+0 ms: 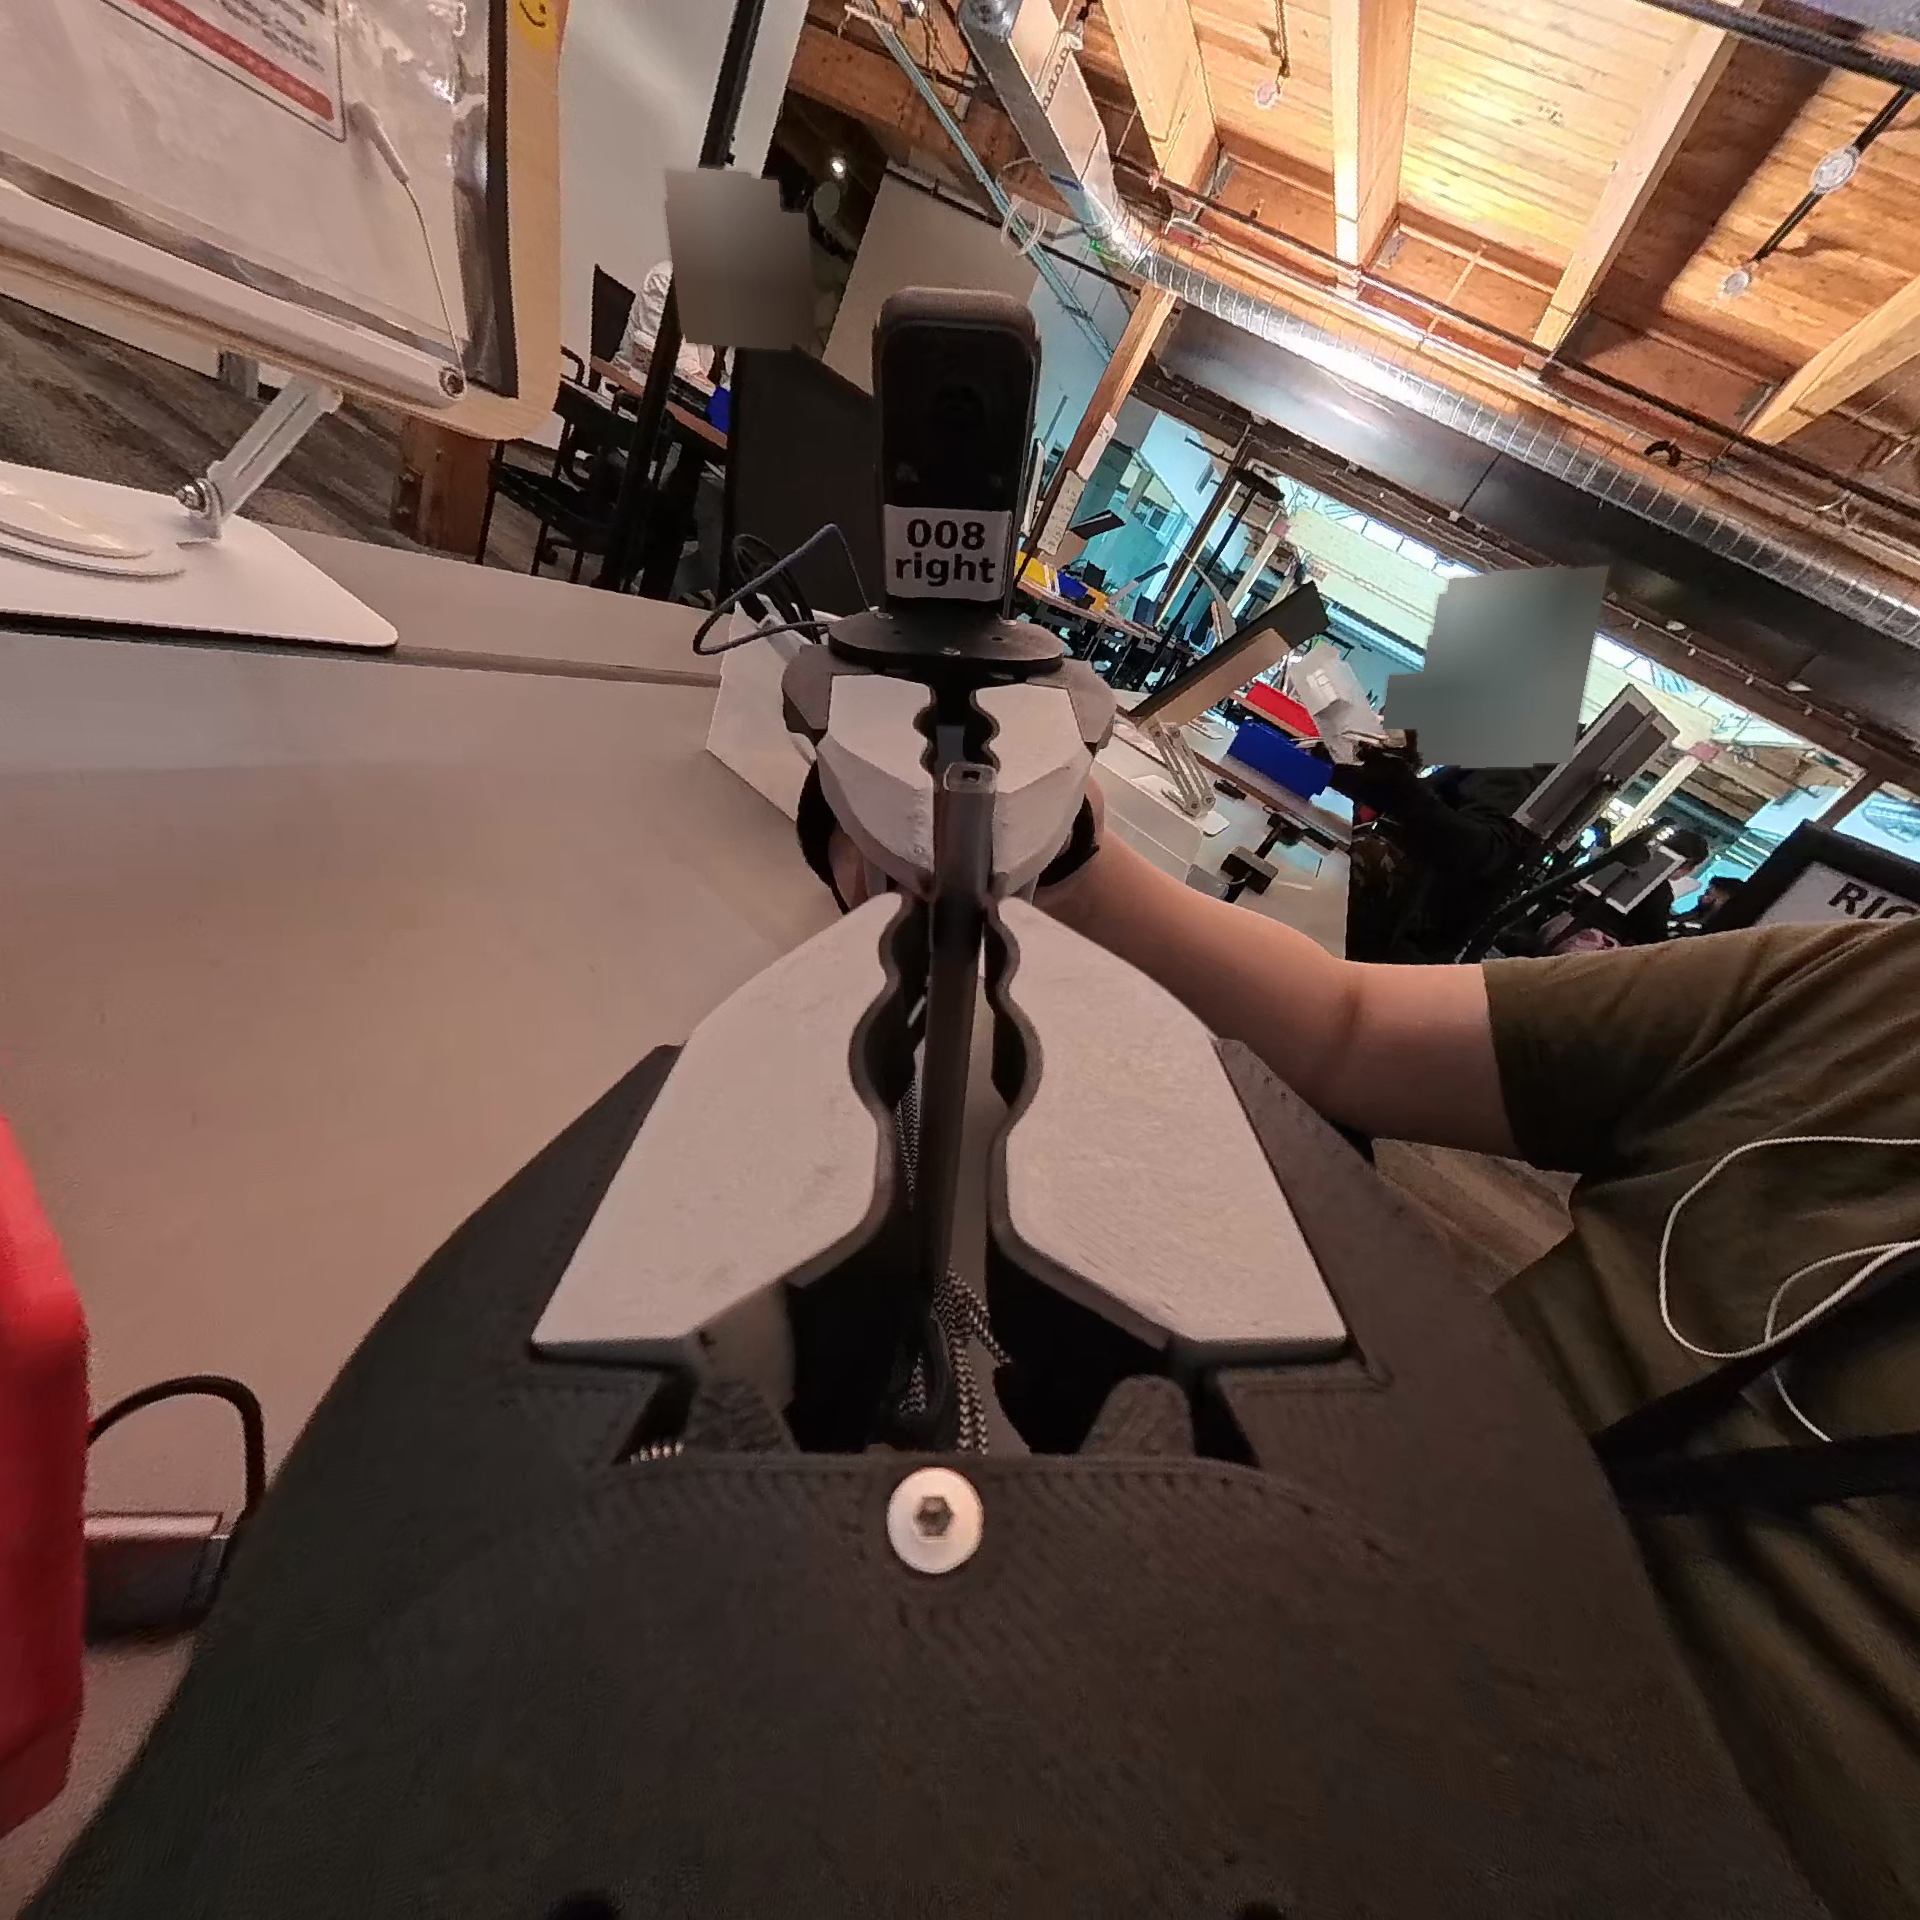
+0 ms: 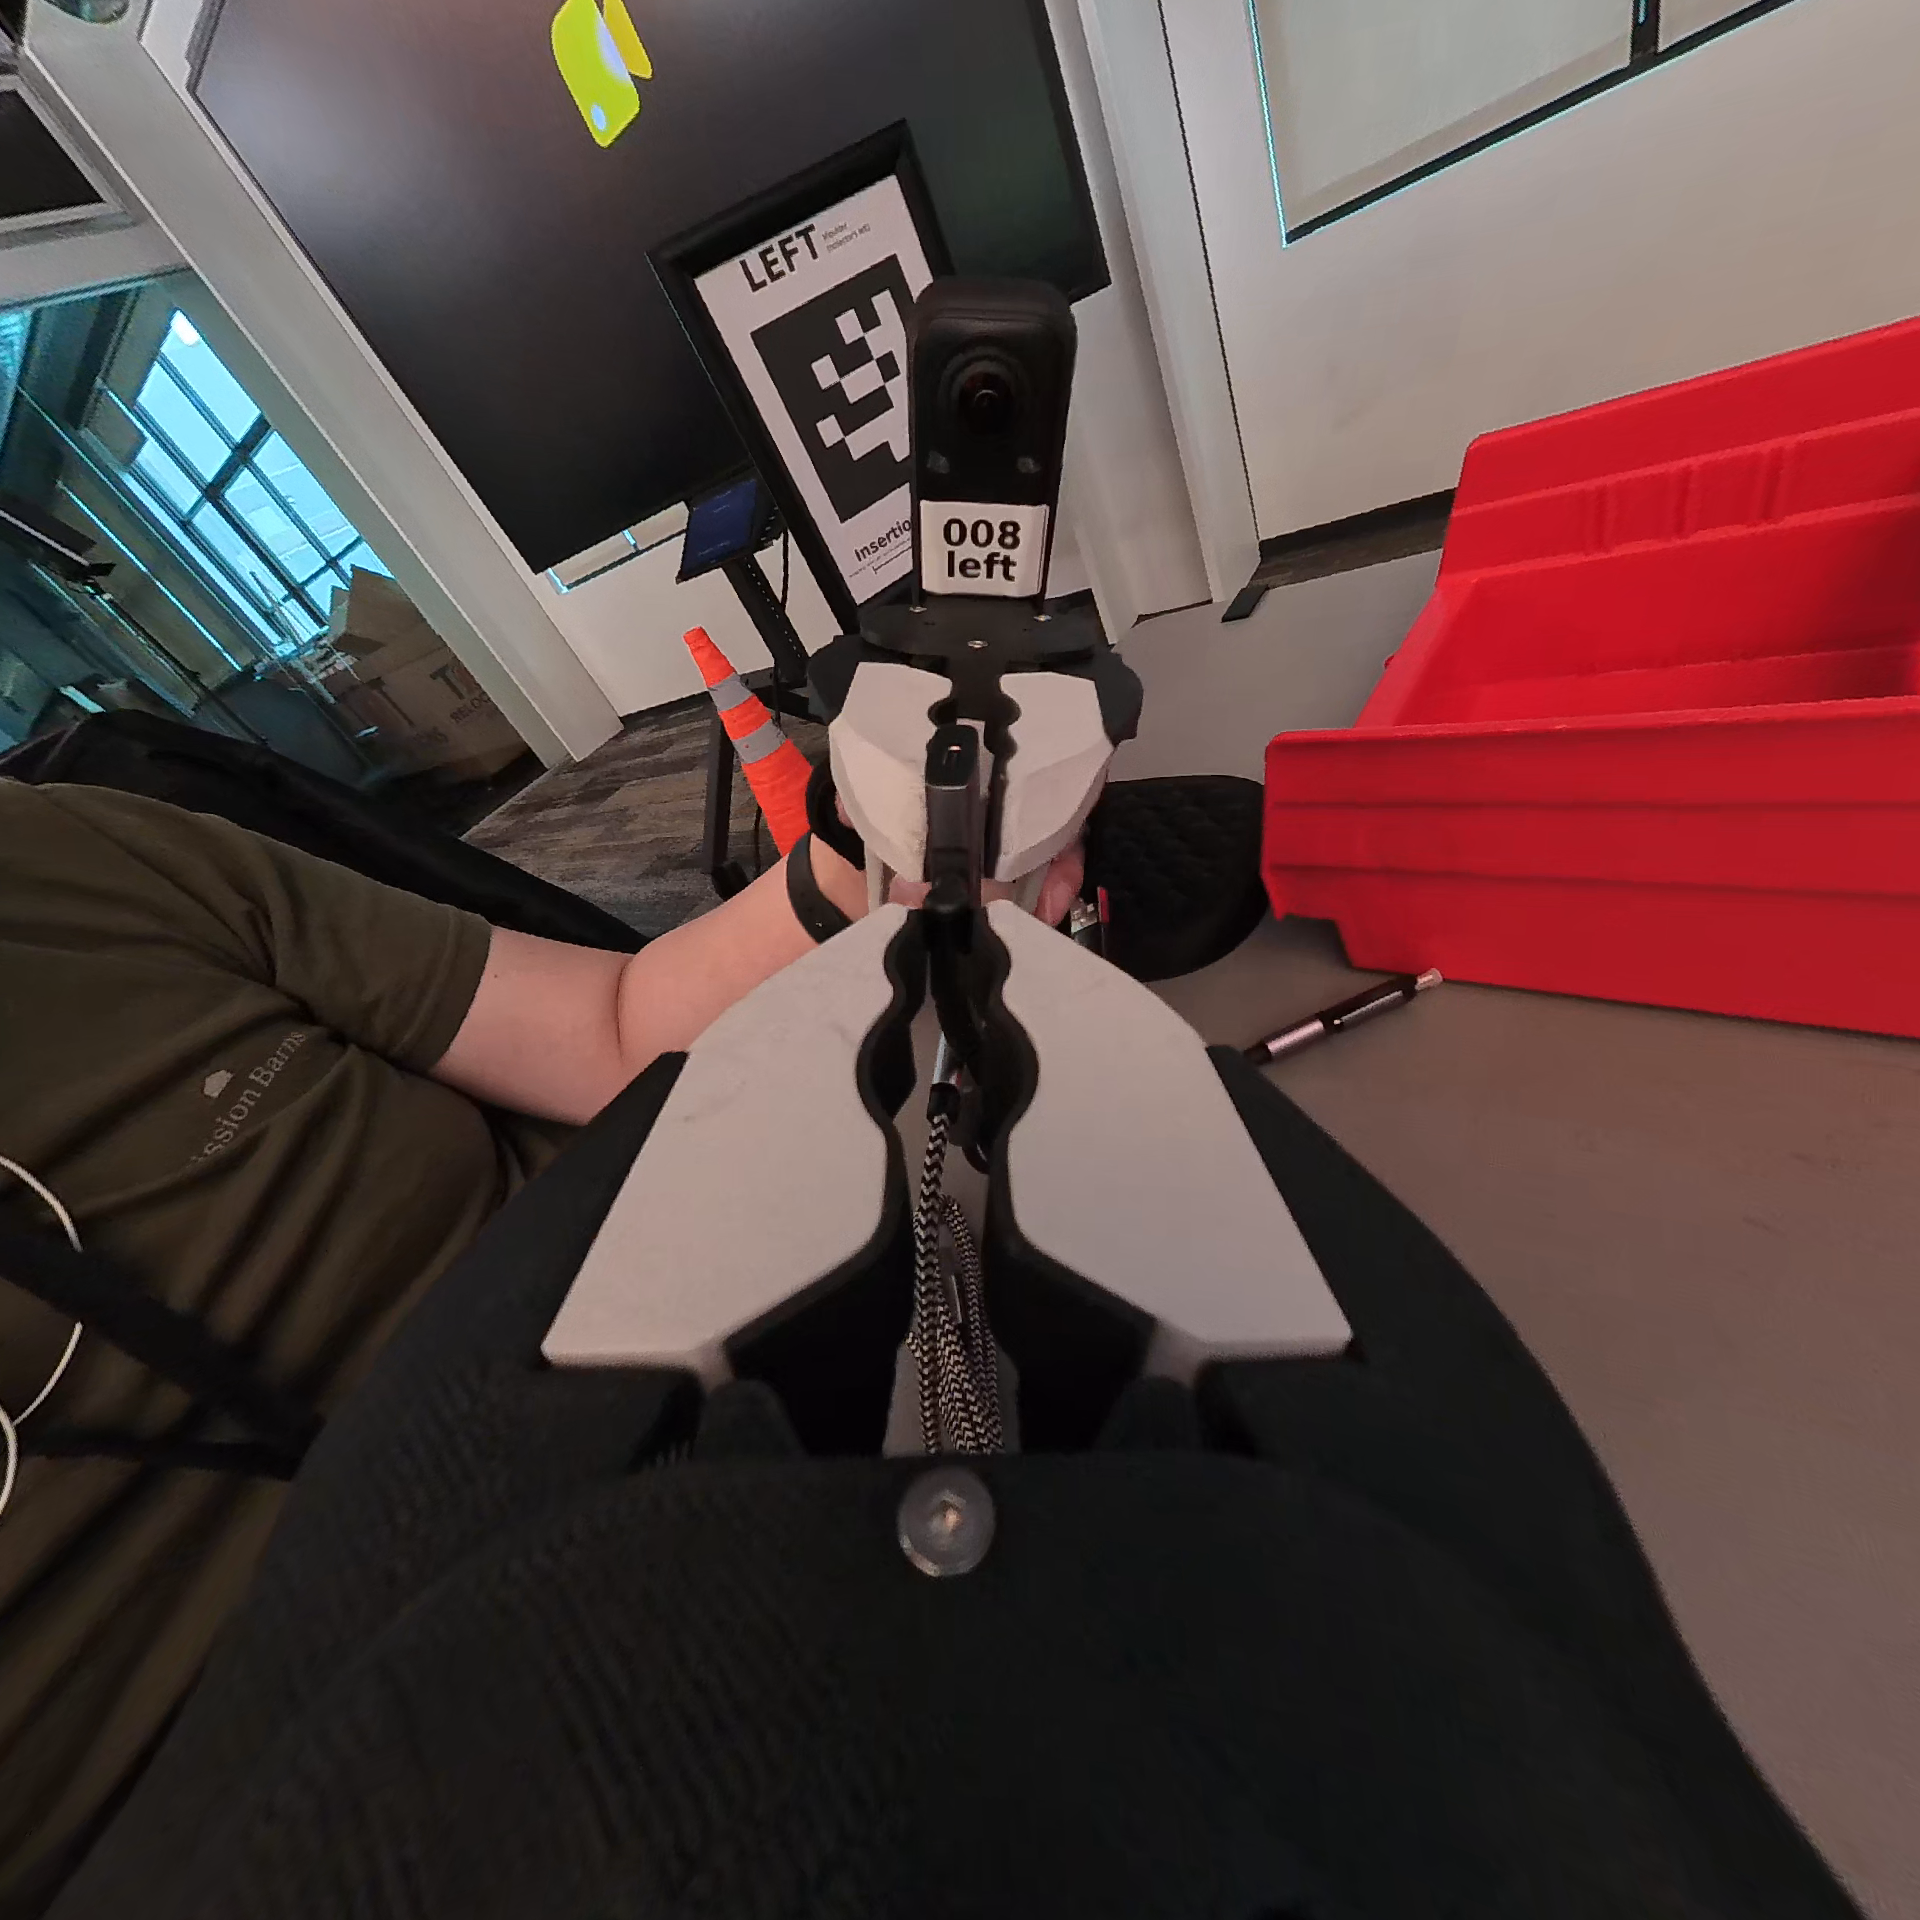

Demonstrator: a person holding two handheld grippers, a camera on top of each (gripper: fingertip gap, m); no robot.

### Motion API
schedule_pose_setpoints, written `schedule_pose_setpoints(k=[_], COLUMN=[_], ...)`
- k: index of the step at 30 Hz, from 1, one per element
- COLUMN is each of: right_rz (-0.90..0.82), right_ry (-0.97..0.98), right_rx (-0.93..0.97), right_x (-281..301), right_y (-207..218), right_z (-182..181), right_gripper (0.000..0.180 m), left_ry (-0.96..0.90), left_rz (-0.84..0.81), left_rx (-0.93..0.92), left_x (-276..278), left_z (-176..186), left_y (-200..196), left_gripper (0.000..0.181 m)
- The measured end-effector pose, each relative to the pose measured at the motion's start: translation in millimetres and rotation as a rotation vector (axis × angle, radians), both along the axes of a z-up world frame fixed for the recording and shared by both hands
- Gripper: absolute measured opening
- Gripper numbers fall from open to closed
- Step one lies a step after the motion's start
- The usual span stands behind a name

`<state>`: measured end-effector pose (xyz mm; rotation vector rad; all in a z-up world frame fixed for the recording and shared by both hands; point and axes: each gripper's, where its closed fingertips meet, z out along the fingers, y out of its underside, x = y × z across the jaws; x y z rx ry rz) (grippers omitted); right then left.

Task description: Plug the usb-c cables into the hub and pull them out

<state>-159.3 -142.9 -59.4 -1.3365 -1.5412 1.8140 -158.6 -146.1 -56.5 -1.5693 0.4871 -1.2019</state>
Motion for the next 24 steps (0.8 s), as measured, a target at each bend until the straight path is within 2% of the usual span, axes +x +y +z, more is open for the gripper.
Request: schedule_pose_setpoints(k=[13,19,24], right_rz=[-0.021,-0.026,-0.033], right_ry=[-0.033,-0.062,-0.067], right_rx=[0.027,0.057,0.058], right_x=[-2,-3,0], right_y=[0,1,6], right_z=[-6,-13,-12], right_gripper=[0.008,0.008,0.008], left_ry=[0.054,0.136,0.097], left_rz=[-0.021,-0.005,0.014], left_rx=[-0.063,-0.075,-0.093], left_x=[3,4,6], left_z=[-10,-19,-19], left_y=[1,1,8], left_gripper=[0.009,0.01,0.01])
